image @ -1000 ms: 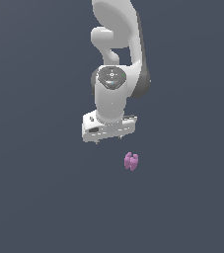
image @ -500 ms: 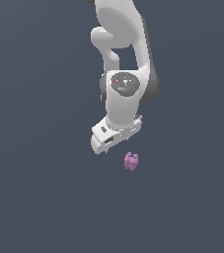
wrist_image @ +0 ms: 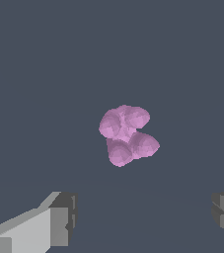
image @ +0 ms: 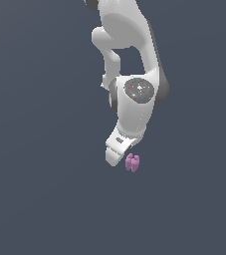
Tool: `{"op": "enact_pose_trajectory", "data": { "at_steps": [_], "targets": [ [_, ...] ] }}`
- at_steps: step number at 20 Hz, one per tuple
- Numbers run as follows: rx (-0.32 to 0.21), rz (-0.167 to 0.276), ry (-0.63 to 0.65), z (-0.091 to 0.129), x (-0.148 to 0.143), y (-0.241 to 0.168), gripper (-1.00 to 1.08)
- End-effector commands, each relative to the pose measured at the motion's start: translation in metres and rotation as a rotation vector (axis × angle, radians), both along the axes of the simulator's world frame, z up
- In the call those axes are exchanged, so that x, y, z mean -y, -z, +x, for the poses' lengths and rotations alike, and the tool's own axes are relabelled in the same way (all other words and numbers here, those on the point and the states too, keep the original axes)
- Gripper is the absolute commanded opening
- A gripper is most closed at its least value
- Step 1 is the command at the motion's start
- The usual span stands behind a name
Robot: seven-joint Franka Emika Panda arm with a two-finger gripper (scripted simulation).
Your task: Pick up the object and move it to a goal position.
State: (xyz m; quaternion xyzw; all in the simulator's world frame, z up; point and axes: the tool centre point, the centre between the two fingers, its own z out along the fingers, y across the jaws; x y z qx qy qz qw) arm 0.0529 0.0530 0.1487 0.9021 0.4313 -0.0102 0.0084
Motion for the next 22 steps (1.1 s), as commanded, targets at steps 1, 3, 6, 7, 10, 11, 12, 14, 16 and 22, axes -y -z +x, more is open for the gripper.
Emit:
{"op": "enact_pose_trajectory", "data": {
  "at_steps": [1, 3, 6, 7, 10, 11, 12, 14, 16, 22],
  "targets": [
    [0.001, 0.006, -0.078, 0.004, -0.008, 0.001, 1.0],
    [0.002, 0.01, -0.132, 0.007, -0.014, 0.001, 1.0],
    [0.003, 0.015, -0.201, 0.011, -0.021, 0.002, 1.0],
    [0.004, 0.016, -0.22, 0.012, -0.023, 0.002, 1.0],
    [0.005, 0.02, -0.27, 0.015, -0.028, 0.003, 1.0],
    [0.005, 0.021, -0.283, 0.015, -0.029, 0.003, 1.0],
    [0.006, 0.022, -0.295, 0.016, -0.03, 0.003, 1.0],
    [0.006, 0.024, -0.313, 0.017, -0.032, 0.003, 1.0],
    [0.007, 0.025, -0.326, 0.018, -0.034, 0.003, 1.0],
    [0.007, 0.025, -0.328, 0.018, -0.034, 0.005, 1.0]
  ]
}}
